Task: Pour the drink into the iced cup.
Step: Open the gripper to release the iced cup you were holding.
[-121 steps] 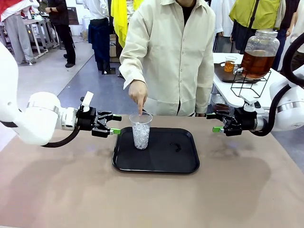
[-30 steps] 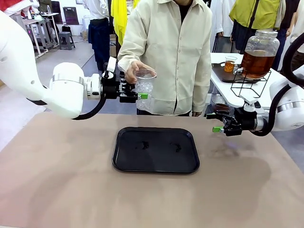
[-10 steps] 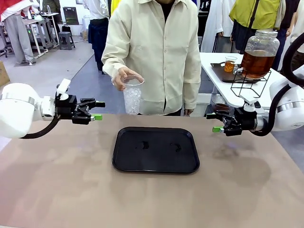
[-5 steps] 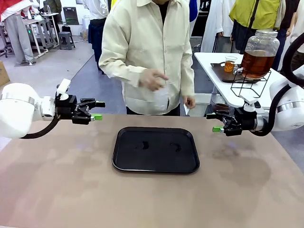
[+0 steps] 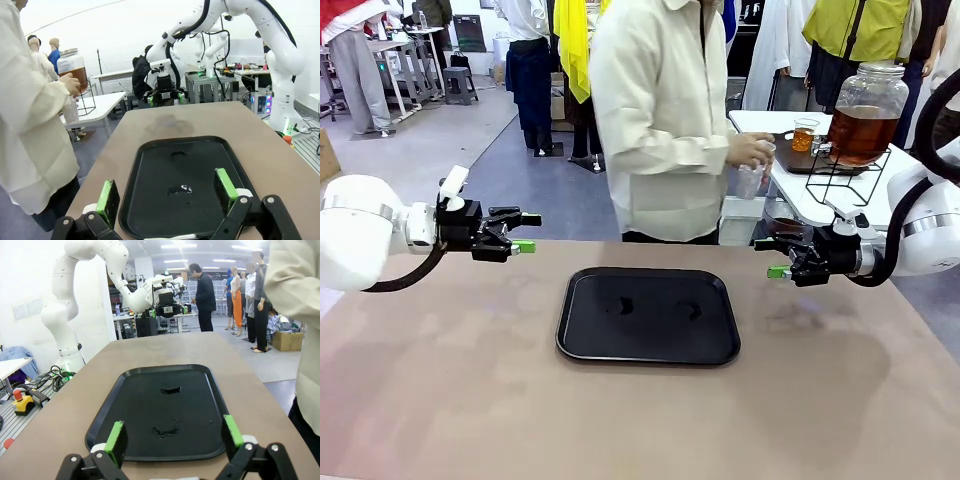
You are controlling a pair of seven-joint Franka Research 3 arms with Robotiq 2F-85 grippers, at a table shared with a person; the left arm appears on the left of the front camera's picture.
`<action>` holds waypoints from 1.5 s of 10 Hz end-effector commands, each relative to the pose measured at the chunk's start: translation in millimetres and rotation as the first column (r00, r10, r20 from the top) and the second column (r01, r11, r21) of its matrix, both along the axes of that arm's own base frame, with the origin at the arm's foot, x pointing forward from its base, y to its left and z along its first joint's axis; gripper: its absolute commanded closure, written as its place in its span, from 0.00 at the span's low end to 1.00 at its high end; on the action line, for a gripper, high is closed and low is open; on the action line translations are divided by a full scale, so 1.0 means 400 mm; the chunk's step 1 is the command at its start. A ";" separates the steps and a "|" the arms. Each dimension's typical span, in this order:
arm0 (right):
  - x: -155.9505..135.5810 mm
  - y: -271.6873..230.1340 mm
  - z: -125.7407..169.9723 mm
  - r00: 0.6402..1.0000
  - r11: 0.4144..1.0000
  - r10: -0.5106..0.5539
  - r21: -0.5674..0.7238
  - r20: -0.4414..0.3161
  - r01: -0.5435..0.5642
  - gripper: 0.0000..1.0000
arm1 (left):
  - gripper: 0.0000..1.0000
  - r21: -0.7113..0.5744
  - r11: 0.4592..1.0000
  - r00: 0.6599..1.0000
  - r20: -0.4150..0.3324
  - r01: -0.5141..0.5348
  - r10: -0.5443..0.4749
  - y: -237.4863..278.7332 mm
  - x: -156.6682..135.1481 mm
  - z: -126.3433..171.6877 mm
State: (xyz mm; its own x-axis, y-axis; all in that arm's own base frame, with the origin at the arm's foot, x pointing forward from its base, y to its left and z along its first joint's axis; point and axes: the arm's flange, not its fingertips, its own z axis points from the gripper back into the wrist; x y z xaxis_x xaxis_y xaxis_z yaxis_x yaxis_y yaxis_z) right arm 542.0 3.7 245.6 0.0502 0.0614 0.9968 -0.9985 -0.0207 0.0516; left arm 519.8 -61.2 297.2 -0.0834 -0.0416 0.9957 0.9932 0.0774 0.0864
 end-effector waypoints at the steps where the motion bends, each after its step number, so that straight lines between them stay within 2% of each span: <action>1: 0.001 0.004 0.006 1.000 1.000 0.002 -0.003 -0.005 -0.002 0.00 | 0.00 -0.003 1.000 1.000 0.005 -0.005 0.005 -0.002 0.000 0.010; 15: 0.001 0.004 0.006 1.000 1.000 0.002 -0.003 -0.005 -0.002 0.00 | 0.00 -0.003 1.000 1.000 0.005 -0.005 0.005 -0.002 0.000 0.010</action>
